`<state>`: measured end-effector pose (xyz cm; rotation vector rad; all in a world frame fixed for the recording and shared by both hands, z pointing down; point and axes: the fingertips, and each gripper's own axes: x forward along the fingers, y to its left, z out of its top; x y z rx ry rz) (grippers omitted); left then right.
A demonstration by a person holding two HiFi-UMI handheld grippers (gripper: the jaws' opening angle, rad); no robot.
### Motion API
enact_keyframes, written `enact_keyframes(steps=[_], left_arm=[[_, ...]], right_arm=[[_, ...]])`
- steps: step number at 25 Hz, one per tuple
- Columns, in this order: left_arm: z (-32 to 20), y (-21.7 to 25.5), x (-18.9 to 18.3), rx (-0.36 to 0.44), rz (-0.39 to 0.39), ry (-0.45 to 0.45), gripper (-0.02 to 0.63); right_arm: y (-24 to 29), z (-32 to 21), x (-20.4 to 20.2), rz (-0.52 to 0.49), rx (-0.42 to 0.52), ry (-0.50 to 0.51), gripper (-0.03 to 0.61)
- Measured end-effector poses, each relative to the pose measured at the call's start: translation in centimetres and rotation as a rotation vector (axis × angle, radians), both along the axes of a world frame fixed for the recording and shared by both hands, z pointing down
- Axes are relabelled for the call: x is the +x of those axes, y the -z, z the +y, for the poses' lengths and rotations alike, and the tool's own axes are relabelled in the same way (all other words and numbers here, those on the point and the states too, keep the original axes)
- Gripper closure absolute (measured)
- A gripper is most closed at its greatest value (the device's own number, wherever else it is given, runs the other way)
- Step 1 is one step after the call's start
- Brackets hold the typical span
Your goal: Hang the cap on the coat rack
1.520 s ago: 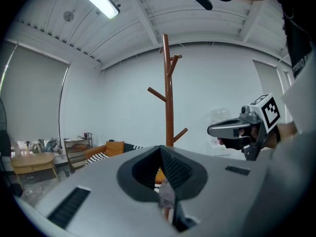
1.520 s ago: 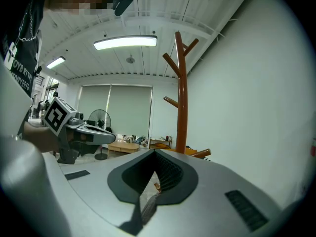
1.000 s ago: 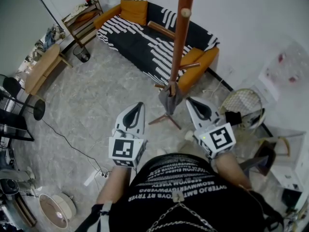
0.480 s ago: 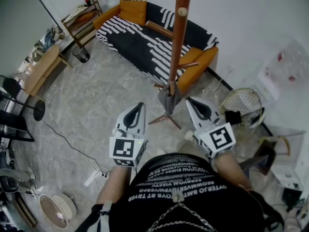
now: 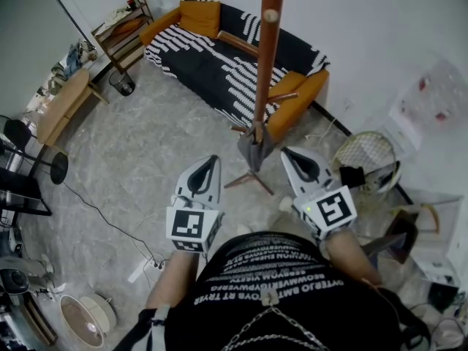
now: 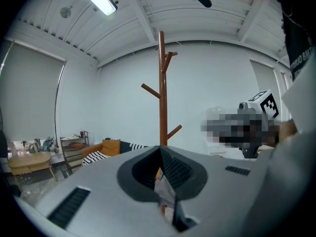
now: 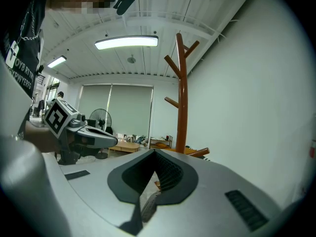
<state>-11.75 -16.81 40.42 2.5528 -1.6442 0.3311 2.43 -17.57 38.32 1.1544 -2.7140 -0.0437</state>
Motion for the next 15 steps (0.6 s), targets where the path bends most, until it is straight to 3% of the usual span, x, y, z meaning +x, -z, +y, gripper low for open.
enact_keyframes(steps=[9, 15], left_arm=[[-0.2, -0.2, 0.3, 0.000, -0.003, -0.010, 0.611], [-0.7, -3.8, 0.3, -0.055, -0.014, 0.005, 0.611]], right_arm=[[-0.3, 0.1, 0.3, 0.003, 0.005, -0.005, 0.575], [-0.4, 0.1, 0.3, -0.002, -0.006, -0.009, 0.575]])
